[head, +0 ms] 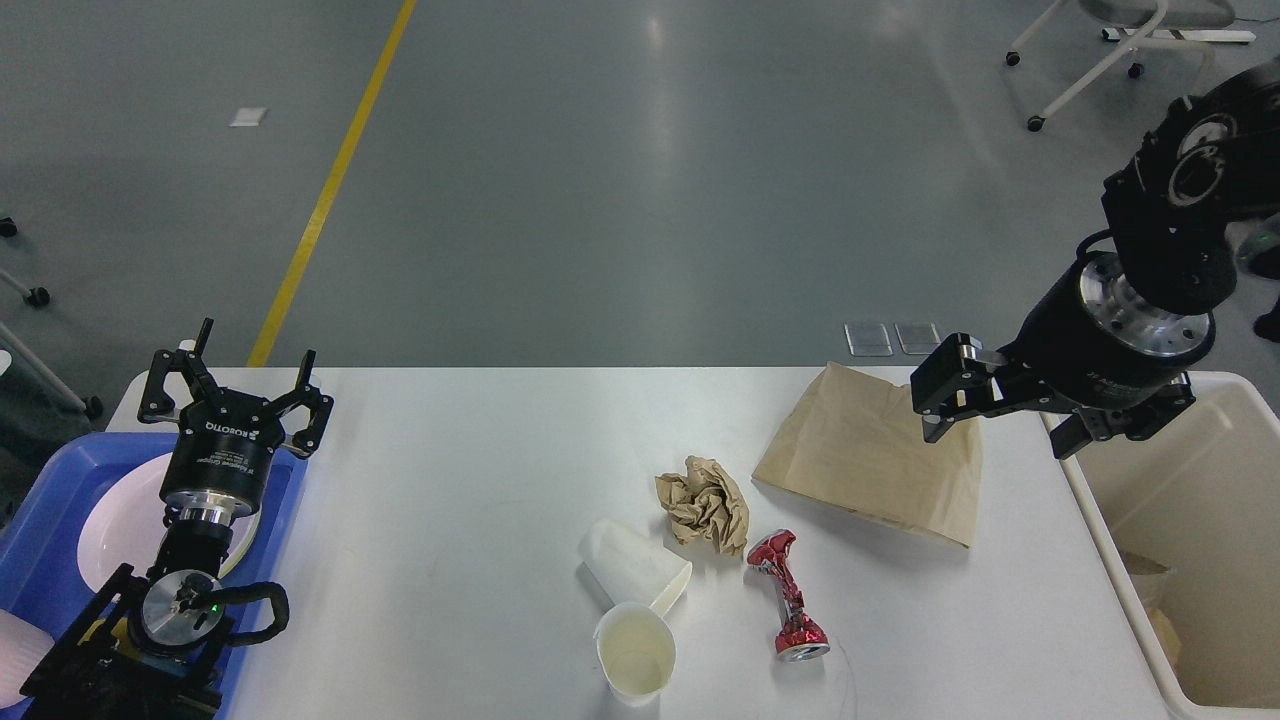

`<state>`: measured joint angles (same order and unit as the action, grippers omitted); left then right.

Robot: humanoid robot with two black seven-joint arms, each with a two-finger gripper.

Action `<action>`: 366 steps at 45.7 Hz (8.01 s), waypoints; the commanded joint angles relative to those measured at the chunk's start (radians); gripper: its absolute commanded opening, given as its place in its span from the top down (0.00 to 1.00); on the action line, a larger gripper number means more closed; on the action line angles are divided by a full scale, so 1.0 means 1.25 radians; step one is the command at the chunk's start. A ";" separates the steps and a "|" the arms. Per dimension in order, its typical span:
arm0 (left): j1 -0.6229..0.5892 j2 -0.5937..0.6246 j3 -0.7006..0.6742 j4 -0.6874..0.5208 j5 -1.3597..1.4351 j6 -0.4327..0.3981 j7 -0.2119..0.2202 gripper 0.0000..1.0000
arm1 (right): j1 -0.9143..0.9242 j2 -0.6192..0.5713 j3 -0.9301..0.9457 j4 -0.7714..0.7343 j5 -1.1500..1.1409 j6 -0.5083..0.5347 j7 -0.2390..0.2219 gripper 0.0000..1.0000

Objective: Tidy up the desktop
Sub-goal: 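Move the right gripper over the brown paper bag and grasp its edge, then drag the brown paper bag into the white bin with the right gripper, then release the bag in the bin and raise the right gripper, then move the right gripper down toward the white paper cup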

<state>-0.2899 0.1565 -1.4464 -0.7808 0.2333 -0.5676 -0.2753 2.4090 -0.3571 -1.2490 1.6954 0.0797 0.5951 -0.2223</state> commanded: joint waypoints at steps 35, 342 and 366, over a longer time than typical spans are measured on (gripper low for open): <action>0.000 0.000 0.000 0.000 0.000 0.000 -0.001 0.04 | -0.886 0.017 0.162 -0.824 -0.166 -0.117 0.258 0.01; 0.000 0.000 0.000 0.000 0.000 0.000 0.001 0.04 | -0.168 -0.035 0.018 -0.183 -0.115 0.030 -0.043 0.00; 0.000 0.000 0.000 0.000 0.001 0.000 0.001 0.04 | 0.076 0.164 0.006 0.039 0.128 -0.047 0.050 0.00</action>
<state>-0.2899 0.1565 -1.4466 -0.7808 0.2332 -0.5676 -0.2752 2.4925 -0.1737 -1.2461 1.7413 0.1951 0.5340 -0.1786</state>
